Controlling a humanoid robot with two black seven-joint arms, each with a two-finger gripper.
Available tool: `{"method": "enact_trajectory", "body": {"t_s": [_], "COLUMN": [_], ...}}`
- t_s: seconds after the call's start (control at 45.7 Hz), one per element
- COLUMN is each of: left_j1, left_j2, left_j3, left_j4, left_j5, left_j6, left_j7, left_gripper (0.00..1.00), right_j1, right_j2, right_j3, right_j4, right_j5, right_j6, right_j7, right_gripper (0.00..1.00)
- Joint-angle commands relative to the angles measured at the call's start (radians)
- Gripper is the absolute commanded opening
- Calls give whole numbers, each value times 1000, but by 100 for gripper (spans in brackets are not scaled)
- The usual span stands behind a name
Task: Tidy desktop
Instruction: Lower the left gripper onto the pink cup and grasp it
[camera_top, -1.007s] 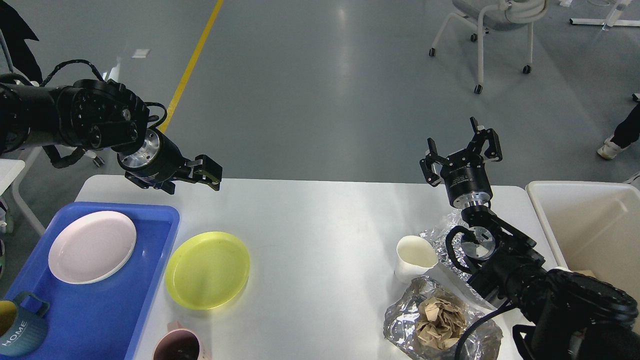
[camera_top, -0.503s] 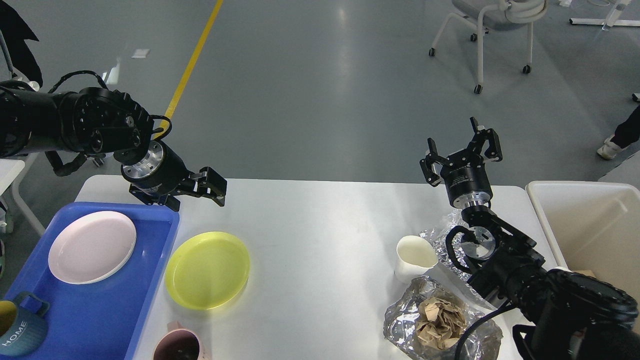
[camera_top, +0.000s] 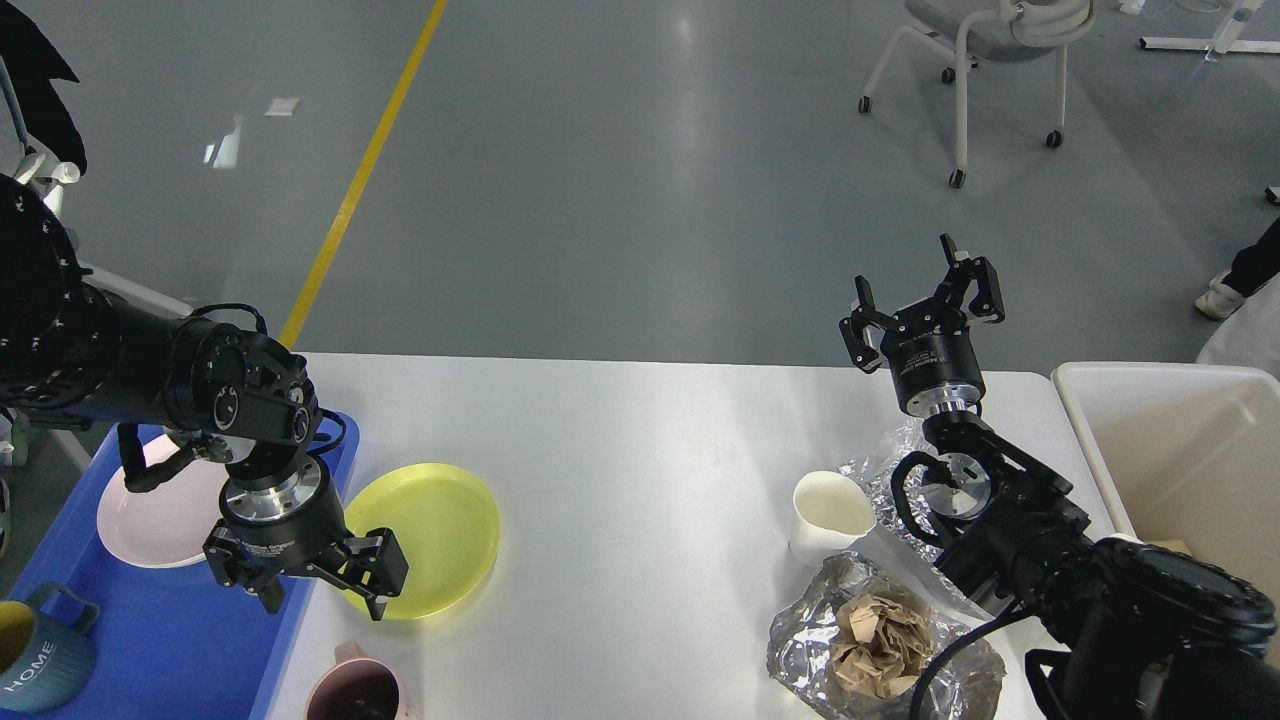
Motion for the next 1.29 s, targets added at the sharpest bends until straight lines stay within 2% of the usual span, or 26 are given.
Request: {"method": "enact_trajectory", "body": {"t_s": [0.0, 0.263, 0.35, 0.525, 0.81, 0.941, 1.269], "left_j1": [0, 21, 52, 92, 111, 118, 156], "left_j2": [7, 2, 1, -11, -25, -28, -30], "left_j3": [0, -6, -21, -38, -57, -57, -55], "left_j4": [-60, -110, -141, -185, -185, -192, -192], "left_j5": [71, 121, 124, 131, 133, 133, 134], "left_j6": [7, 19, 70, 172, 197, 235, 286], "left_j7": [9, 19, 36, 96, 104, 128, 130], "left_gripper": [97, 94, 94, 94, 94, 93, 92], "right_j1": [0, 0, 0, 0, 0, 0, 0], "right_j2": [0, 0, 0, 0, 0, 0, 0], "right_j3": [0, 0, 0, 0, 0, 0, 0], "right_j4": [0, 0, 0, 0, 0, 0, 0], "right_j5": [0, 0, 0, 0, 0, 0, 0], "right_j6": [0, 0, 1, 0, 1, 1, 1], "right_j7": [0, 0, 0, 0, 0, 0, 0], "right_gripper": [100, 100, 100, 100, 100, 100, 100]}}
